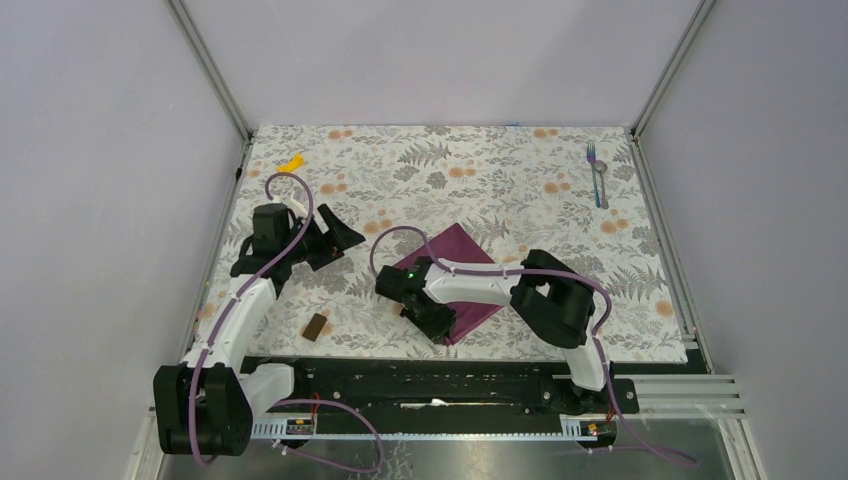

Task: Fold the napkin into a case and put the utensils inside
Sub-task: Pick up the lower triangle-folded napkin from the center of the board, then fold the lower triangle-folded napkin at the center of the board, then smooth out the 2/3-rectangle-folded napkin at the center of the board.

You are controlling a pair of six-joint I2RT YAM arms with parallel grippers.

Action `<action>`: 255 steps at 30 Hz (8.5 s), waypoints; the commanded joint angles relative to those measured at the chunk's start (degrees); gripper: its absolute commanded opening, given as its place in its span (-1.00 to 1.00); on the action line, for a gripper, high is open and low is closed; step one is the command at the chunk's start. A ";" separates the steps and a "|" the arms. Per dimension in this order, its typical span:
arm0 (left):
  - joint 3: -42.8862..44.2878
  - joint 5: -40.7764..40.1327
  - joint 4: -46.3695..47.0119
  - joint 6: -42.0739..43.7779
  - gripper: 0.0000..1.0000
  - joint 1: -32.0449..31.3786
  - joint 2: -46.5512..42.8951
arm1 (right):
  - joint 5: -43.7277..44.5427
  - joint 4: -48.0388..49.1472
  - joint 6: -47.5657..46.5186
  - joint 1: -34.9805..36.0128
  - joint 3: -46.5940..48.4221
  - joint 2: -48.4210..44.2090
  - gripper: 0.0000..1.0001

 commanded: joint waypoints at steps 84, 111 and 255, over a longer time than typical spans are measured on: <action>7.77 -39.26 -9.95 -12.91 -0.86 -19.16 14.93 | -40.66 58.54 15.92 -13.59 -37.68 -25.28 -1.00; 31.87 -47.21 -15.65 -14.83 -0.84 -33.63 40.02 | -40.37 61.27 13.85 -21.95 -48.90 -25.53 -1.00; 12.22 -14.21 16.40 -10.41 -0.49 -30.76 29.57 | -22.14 75.22 19.28 -30.96 -40.46 -19.17 -0.65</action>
